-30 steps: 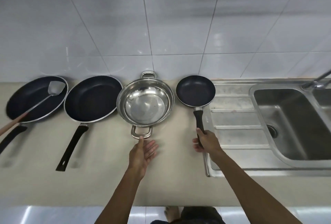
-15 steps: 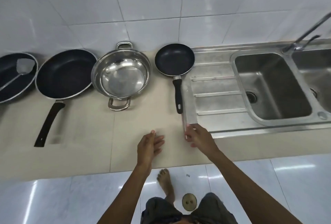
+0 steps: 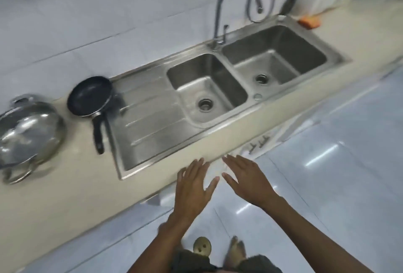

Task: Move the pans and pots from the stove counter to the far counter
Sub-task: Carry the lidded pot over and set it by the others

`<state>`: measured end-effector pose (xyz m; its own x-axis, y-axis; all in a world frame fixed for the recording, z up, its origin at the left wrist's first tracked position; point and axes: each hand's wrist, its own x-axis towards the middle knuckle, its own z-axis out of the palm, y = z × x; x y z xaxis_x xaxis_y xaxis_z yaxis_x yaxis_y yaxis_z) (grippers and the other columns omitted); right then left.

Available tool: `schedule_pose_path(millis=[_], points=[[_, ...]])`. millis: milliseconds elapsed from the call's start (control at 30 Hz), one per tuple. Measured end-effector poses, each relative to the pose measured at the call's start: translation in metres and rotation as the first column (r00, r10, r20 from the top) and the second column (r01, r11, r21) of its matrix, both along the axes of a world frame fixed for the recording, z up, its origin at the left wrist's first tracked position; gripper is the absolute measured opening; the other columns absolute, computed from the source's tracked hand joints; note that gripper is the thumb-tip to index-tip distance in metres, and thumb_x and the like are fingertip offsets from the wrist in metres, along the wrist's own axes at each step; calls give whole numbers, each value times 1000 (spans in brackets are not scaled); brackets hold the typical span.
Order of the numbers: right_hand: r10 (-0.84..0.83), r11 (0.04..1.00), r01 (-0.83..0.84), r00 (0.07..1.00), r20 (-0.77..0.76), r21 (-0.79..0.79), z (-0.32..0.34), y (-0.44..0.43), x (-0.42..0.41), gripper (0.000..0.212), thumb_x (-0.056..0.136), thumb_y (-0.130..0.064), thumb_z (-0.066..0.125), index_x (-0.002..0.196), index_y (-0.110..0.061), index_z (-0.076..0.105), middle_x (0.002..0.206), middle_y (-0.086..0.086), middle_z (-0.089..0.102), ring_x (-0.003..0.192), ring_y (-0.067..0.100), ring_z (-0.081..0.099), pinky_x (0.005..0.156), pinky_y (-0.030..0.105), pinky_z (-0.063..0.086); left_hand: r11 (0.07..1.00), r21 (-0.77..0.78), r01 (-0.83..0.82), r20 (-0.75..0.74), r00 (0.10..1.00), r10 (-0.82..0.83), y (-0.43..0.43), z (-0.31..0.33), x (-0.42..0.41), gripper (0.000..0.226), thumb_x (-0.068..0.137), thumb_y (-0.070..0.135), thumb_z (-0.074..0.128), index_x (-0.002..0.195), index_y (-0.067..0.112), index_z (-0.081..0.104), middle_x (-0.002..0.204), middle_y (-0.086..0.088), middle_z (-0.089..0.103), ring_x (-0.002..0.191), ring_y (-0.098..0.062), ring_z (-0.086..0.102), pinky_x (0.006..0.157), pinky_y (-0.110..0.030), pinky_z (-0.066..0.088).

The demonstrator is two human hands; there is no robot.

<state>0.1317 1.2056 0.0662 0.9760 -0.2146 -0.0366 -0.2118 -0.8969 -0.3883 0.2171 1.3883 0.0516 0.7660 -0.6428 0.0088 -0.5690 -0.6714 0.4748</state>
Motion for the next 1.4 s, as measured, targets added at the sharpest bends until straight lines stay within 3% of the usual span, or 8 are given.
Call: schedule_pose_path(millis=[67, 167, 367, 600, 900, 1133, 1267, 1400], points=[[-102, 993, 101, 995, -18, -53, 1, -47, -55, 52, 99, -39, 60, 144, -13, 57, 145, 11, 60, 133, 37, 54, 105, 52, 48, 982, 74, 173, 107, 978, -180, -62, 6, -30, 59, 97, 60, 47, 138, 21, 60, 150, -4, 55, 141, -24, 48, 114, -53, 36], [-249, 960, 242, 967, -42, -139, 7, -115, -115, 55, 101, -44, 55, 149, -18, 51, 151, 8, 54, 139, 37, 48, 110, 53, 42, 947, 125, 295, 128, 942, -310, -150, 20, -62, 68, 97, 68, 35, 146, 25, 53, 157, -5, 46, 146, -25, 41, 118, -57, 31], [-519, 837, 496, 853, -48, -232, 32, -237, -191, 60, 103, -52, 31, 154, -22, 43, 159, 7, 43, 147, 36, 37, 117, 55, 35, 835, 146, 531, 147, 823, -549, -314, 34, -103, 80, 94, 76, 23, 156, 28, 34, 166, -1, 23, 154, -25, 19, 126, -51, 13], [-720, 680, 696, 693, -29, -231, 44, -381, -222, 65, 100, -57, 30, 153, -23, 44, 156, 8, 47, 143, 39, 43, 113, 58, 39, 746, 117, 656, 190, 722, -665, -493, 40, -116, 78, 93, 76, 30, 150, 26, 46, 160, -2, 38, 149, -27, 33, 122, -53, 16], [-813, 564, 788, 582, -3, -246, 68, -610, -213, 67, 99, -60, 26, 152, -23, 46, 155, 7, 49, 143, 36, 44, 113, 56, 39, 662, 100, 743, 253, 624, -739, -755, 59, -99, 78, 95, 73, 26, 149, 22, 49, 158, -6, 43, 148, -28, 36, 121, -55, 26], [-862, 481, 848, 504, 58, -224, 69, -779, -230, 64, 101, -56, 29, 154, -22, 43, 156, 7, 48, 144, 36, 42, 113, 55, 40, 596, 98, 797, 305, 546, -781, -946, 62, -108, 72, 96, 69, 34, 149, 21, 49, 159, -6, 42, 148, -26, 37, 121, -51, 25], [-857, 486, 840, 512, 58, -239, 50, -891, -249, 62, 102, -55, 32, 153, -22, 44, 155, 8, 48, 143, 37, 43, 113, 56, 40, 591, 124, 797, 351, 522, -777, -1059, 44, -122, 72, 96, 69, 36, 148, 21, 50, 159, -7, 42, 148, -28, 37, 121, -51, 23], [-846, 521, 831, 533, 14, -197, 41, -1005, -266, 61, 103, -55, 38, 155, -22, 42, 158, 8, 45, 146, 37, 39, 116, 57, 36, 628, 160, 762, 293, 571, -767, -1162, 40, -139, 73, 95, 69, 36, 149, 21, 49, 159, -6, 41, 149, -28, 36, 121, -51, 22]])
